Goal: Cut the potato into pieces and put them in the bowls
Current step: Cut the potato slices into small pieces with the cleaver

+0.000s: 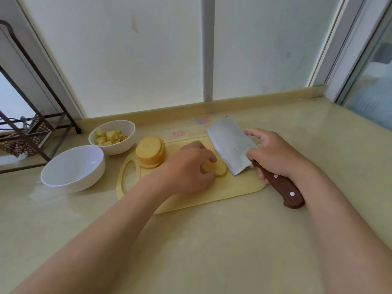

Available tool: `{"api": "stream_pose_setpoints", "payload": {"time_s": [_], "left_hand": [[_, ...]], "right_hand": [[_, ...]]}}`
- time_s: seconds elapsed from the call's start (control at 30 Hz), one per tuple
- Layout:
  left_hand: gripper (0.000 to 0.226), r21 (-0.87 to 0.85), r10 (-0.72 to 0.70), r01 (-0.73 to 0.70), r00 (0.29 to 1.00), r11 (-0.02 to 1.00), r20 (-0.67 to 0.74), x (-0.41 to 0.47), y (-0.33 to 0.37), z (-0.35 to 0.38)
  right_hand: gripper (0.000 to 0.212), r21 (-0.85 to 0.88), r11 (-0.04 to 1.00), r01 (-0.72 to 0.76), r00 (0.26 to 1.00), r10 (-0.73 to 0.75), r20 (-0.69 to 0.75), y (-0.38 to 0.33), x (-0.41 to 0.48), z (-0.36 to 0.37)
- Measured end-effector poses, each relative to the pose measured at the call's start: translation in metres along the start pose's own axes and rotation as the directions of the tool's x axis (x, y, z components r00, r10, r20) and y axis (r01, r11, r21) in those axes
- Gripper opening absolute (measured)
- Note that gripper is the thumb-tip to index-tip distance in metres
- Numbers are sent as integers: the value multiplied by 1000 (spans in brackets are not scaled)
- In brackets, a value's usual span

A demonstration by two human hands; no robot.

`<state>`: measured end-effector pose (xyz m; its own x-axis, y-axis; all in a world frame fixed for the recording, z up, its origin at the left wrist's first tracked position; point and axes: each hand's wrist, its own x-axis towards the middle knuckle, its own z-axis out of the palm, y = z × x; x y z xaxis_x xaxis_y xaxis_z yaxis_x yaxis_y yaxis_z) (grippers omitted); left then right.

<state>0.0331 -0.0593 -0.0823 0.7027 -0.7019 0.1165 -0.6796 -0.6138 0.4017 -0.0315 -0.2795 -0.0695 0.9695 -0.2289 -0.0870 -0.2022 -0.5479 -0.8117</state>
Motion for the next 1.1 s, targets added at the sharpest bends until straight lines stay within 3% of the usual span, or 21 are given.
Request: {"api": "stream_pose_setpoints", "payload": {"time_s": [0.13, 0.3, 0.4, 0.57, 1.1], "left_hand": [[21, 18, 312, -312, 940, 950, -140, -7, -16, 17], [16, 52, 443, -441, 880, 896, -175, -2, -19, 22], [17, 27, 465, -467, 869, 884, -172, -2, -20, 21], [17, -66, 431, -451, 880, 890, -198, -3, -22, 19], [24, 3, 424, -426, 901, 905, -95, -6, -16, 17]], "right_hand": [[71, -93, 995, 20, 1000, -20, 2, -8, -5, -1], [79, -295, 955, 13, 998, 4, 56, -32, -11, -1], [88, -416, 909, 35, 994, 12, 109, -53, -10, 3], [93, -478, 875, 73, 982, 21, 188, -71, -18, 10], [92, -616, 786, 52, 992, 33, 126, -85, -48, 19]]}}
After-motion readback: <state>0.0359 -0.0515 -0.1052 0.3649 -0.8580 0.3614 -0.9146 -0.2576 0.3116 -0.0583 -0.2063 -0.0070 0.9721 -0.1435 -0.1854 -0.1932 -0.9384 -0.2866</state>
